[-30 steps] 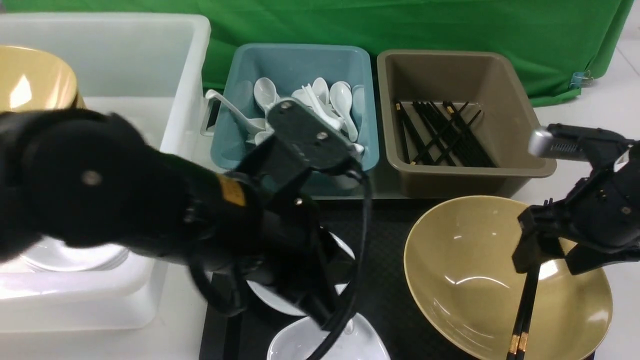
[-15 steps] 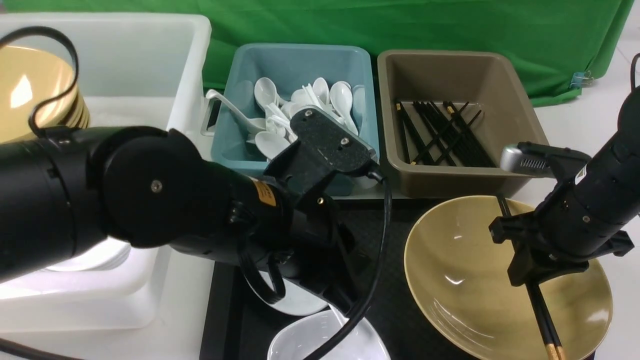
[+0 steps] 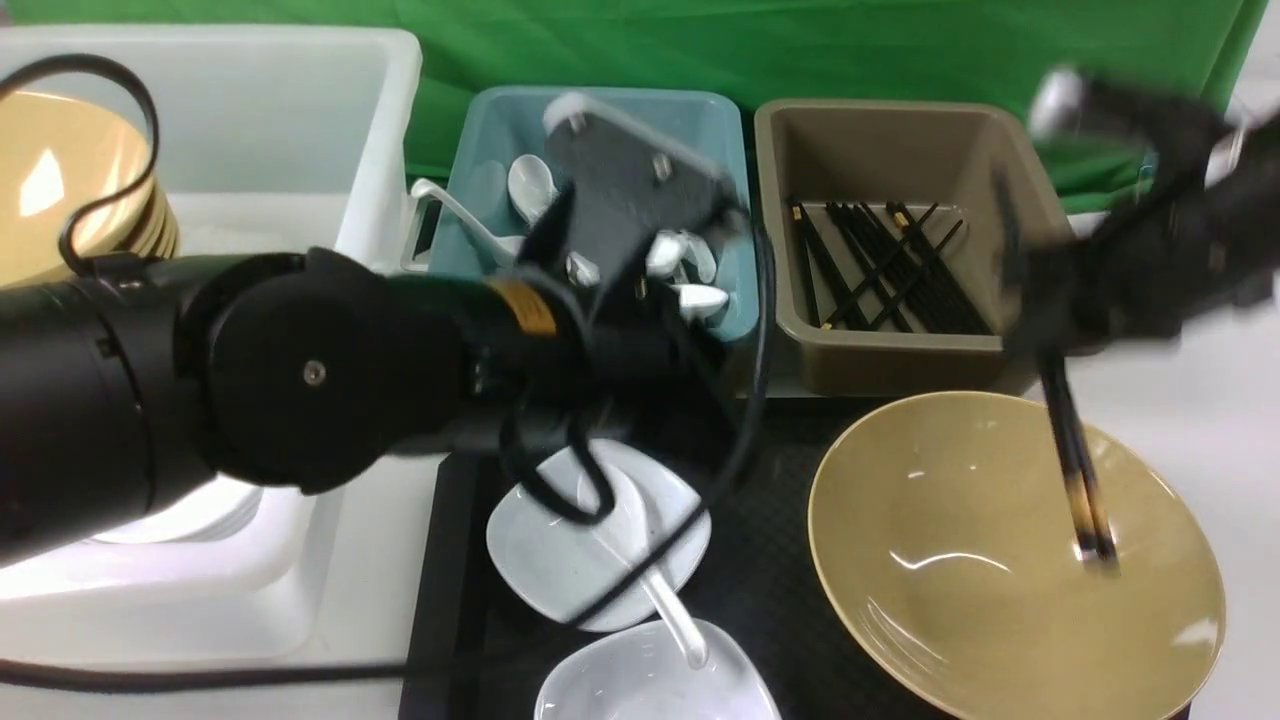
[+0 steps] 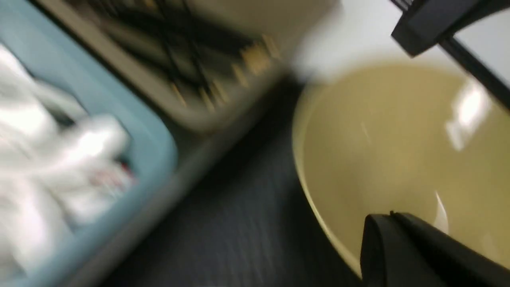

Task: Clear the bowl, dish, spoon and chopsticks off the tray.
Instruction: Use the right arm to put the chopsticks into the small storage box on the right

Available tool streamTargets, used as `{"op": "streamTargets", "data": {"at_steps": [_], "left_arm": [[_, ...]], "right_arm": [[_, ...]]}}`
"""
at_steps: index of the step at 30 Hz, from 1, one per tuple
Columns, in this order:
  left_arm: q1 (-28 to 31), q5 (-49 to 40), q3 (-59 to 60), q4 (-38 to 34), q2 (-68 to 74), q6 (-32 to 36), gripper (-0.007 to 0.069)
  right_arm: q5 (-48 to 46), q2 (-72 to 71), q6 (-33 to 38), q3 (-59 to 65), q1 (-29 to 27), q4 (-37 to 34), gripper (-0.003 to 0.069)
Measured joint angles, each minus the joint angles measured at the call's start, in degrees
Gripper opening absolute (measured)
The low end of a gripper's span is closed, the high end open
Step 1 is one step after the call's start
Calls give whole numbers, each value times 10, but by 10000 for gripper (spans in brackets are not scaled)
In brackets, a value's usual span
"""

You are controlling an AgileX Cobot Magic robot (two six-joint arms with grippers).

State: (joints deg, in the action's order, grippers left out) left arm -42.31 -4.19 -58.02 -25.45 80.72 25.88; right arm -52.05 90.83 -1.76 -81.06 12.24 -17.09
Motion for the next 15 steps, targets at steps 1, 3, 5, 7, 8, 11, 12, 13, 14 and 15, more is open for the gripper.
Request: {"op": "streamTargets", "data": {"at_steps": [1, 3, 5, 7, 8, 11, 12, 13, 14, 15], "left_arm": [[0, 9, 0, -1, 0, 0, -6], [0, 100, 0, -3, 1, -1, -6], [0, 158, 0, -4, 1, -1, -6], [0, 187, 0, -6, 1, -1, -6], [0, 190, 0, -6, 1, -1, -6], [0, 181, 0, -7, 2, -1, -6], [0, 174, 0, -7, 2, -1, -6], [0, 167, 0, -7, 3, -1, -6], [0, 161, 0, -7, 5, -1, -6], [0, 153, 0, -8, 6, -2, -6]], "right_arm": [[0, 0, 0, 0, 0, 0, 85], [65, 36, 7, -70, -5, 2, 85], [121, 77, 12, -122, -7, 2, 85], [158, 116, 13, -158, -7, 1, 85], [165, 124, 13, -165, -7, 1, 85], [219, 196, 14, -212, -7, 2, 85], [231, 216, 14, -220, -8, 2, 85], [241, 234, 14, -226, -8, 2, 85], [250, 251, 18, -229, -8, 2, 85], [255, 259, 18, -229, -8, 2, 85]]}}
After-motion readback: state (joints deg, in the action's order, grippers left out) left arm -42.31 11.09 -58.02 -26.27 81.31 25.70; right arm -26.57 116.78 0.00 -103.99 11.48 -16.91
